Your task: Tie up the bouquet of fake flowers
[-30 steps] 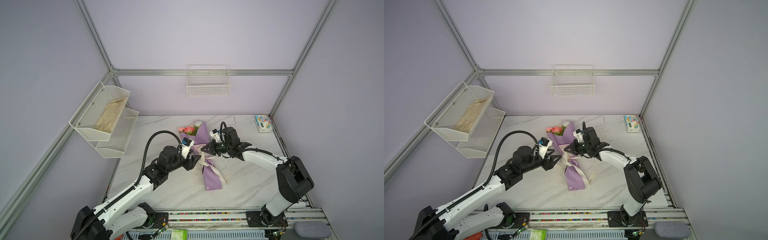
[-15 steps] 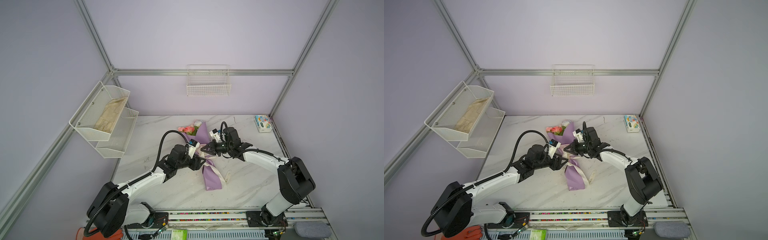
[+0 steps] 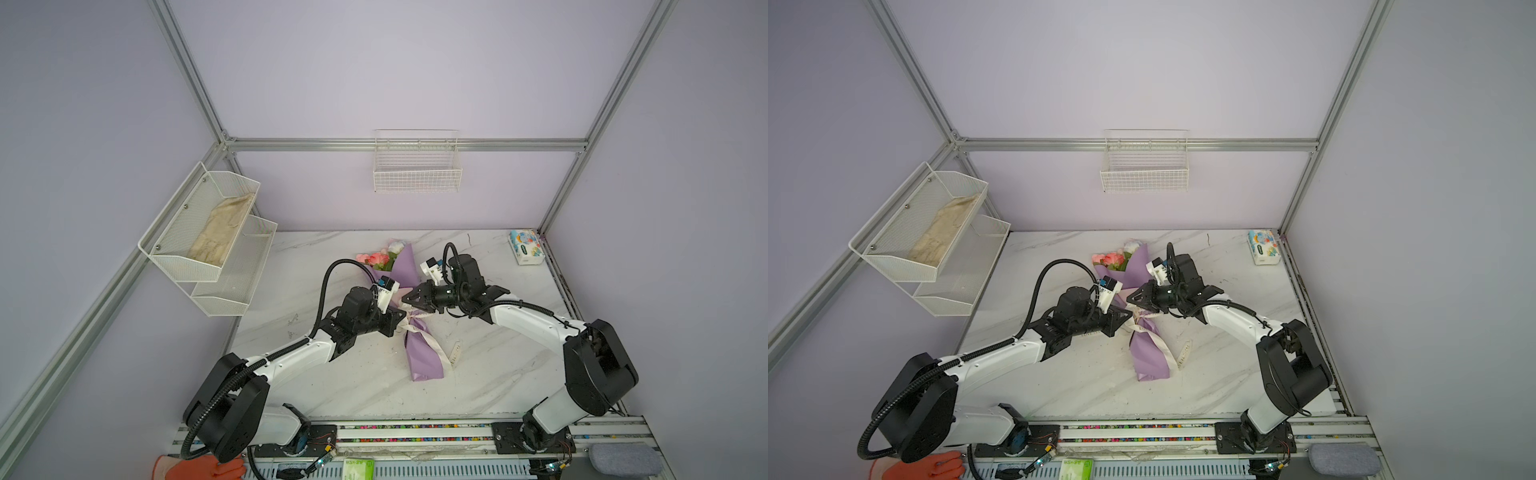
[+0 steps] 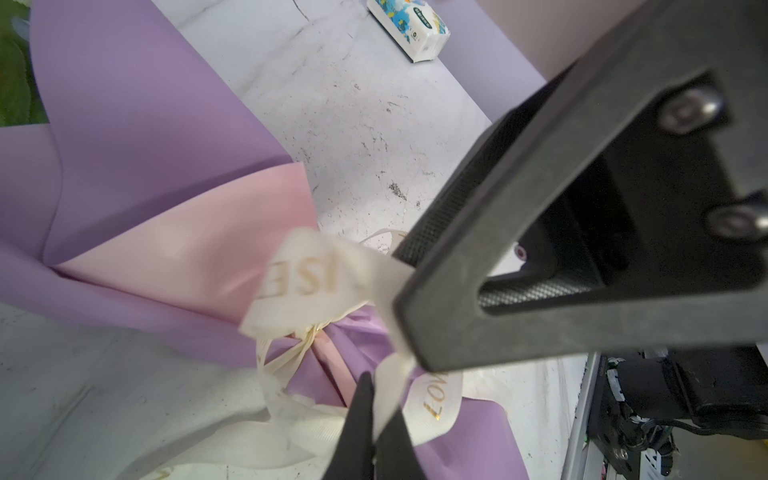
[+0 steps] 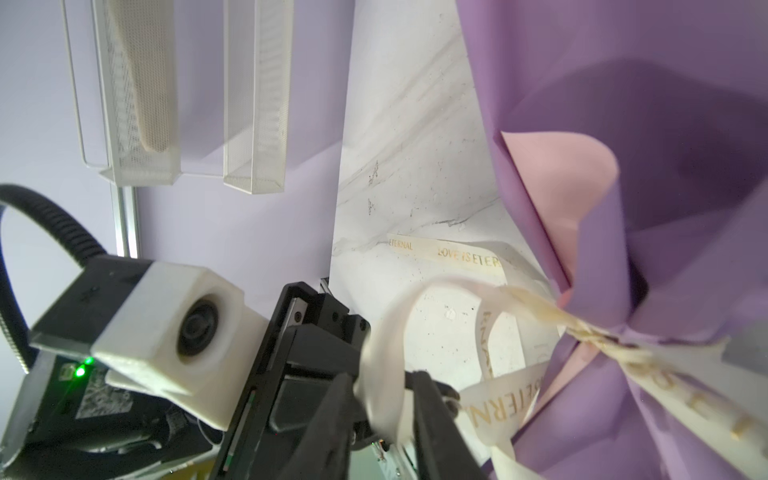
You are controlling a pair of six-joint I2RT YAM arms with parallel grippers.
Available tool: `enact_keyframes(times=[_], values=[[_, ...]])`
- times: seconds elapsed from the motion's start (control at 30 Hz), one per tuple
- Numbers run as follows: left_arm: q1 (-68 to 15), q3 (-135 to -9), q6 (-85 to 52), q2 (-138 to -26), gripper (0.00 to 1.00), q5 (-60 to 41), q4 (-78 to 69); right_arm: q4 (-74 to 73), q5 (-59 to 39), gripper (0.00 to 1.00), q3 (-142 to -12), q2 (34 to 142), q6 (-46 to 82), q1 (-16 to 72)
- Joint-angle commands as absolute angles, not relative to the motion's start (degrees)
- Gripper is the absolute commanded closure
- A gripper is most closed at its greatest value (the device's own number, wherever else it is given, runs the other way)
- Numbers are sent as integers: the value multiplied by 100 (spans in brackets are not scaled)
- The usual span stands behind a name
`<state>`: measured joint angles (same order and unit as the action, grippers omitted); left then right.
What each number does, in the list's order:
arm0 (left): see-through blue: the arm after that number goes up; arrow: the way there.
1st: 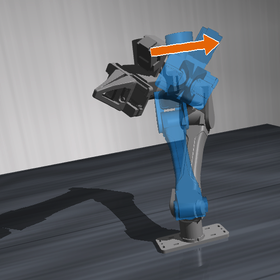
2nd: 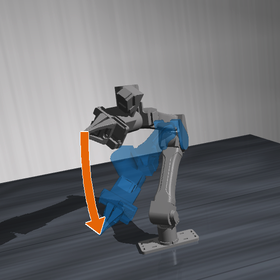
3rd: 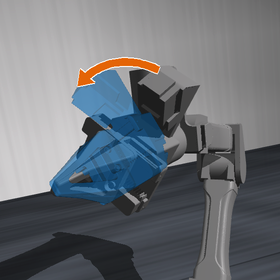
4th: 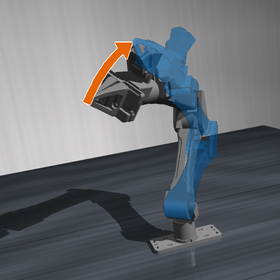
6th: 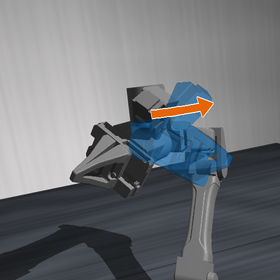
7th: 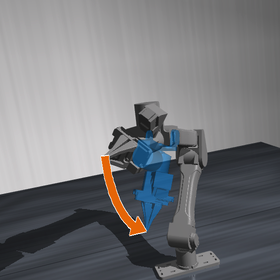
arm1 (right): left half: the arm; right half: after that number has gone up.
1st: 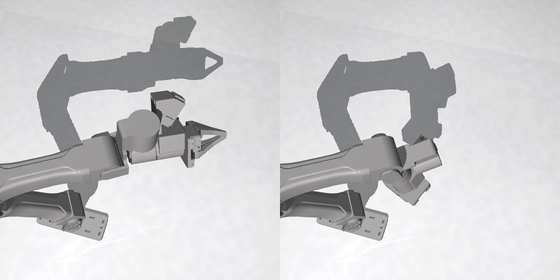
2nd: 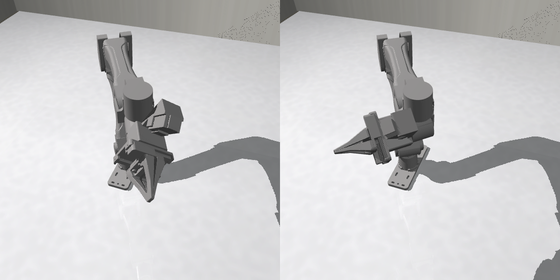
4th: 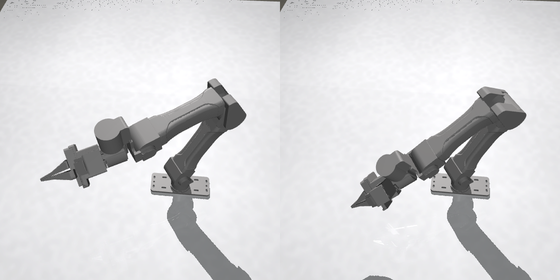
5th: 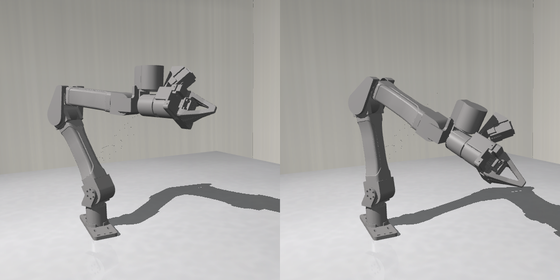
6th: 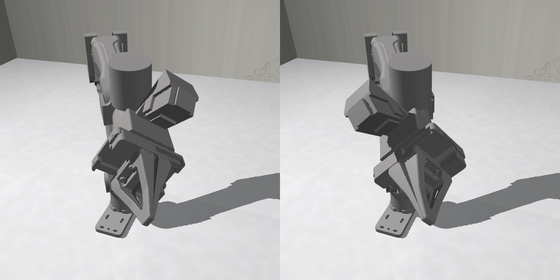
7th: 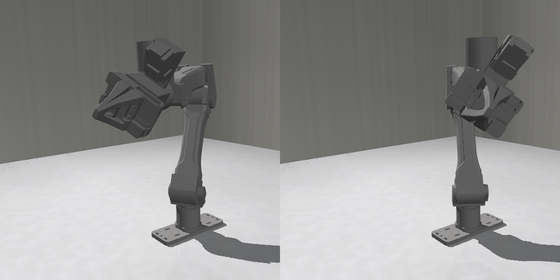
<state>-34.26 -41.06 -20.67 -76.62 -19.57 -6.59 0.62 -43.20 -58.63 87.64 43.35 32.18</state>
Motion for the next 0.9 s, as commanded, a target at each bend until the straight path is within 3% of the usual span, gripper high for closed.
enact_keyframes(times=[0.0,0.17,0.53,0.77,0.87], values=[[-3366,-4345,-2172,-7305,100,-2075,-949,1048,-3356,64,-5608,8141,3957,3234],[-3329,-4280,-2162,-7178,100,-2190,-825,1767,-2480,58,-4845,7435,3696,3260],[-3316,-4446,-2135,-7242,100,-2351,-461,1879,-2856,43,-4437,7672,2958,3323],[-3313,-4456,-2197,-7307,99,-2433,-460,1507,-3105,43,-4497,8074,2776,3375],[-3313,-4466,-2206,-7347,99,-2435,-471,1433,-2951,51,-4560,8201,2720,3376]])
